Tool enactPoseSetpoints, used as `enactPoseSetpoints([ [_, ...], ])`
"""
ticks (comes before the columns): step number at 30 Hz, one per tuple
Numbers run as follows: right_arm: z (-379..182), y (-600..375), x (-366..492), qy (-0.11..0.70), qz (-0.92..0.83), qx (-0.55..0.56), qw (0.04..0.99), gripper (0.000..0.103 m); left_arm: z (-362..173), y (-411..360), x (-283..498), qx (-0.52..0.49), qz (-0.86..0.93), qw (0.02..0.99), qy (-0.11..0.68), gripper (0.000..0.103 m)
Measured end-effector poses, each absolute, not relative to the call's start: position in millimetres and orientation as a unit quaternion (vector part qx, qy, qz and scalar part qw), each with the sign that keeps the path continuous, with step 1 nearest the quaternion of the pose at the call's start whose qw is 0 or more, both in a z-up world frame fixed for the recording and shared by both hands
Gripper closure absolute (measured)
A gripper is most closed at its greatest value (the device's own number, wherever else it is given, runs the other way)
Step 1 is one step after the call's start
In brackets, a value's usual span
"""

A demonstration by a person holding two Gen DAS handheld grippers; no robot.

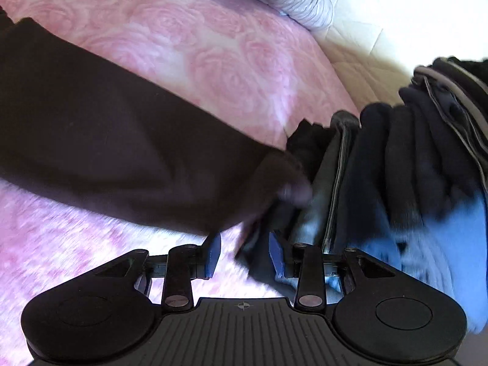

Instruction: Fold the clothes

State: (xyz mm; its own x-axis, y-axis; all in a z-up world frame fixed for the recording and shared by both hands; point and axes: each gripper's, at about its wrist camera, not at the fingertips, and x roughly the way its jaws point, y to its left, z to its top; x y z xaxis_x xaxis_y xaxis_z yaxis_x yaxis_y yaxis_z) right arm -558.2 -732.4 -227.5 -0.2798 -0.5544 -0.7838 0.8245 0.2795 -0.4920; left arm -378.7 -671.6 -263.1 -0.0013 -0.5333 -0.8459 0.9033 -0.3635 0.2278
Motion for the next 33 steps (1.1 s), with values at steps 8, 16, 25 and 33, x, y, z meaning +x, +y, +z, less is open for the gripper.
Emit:
enactPoseSetpoints([
  [8,-244.0,-770.7,-559.4,0.470,-0.580,0.186,0.639,0.066,-261.1,-655.1,-349.8,0.474,-0.641,0.564,0.213,0.062],
  [16,-240.7,-764.8,-562.7,0.493,-0.613,0.196,0.585,0.065,-262.2,-622.1,-303.4,0.483,-0.578,0.611,0.243,0.061],
  [25,-210.2,-673.8,-501.6,0.463,-0.551,0.242,0.651,0.046,-234.5,-554.0,-235.3,0.452,-0.506,0.670,0.301,0.059],
  [33,-156.4,-553.6,-407.8,0.442,-0.473,0.280,0.709,0.030,-191.0,-478.1,-183.5,0.401,-0.500,0.693,0.332,0.036],
])
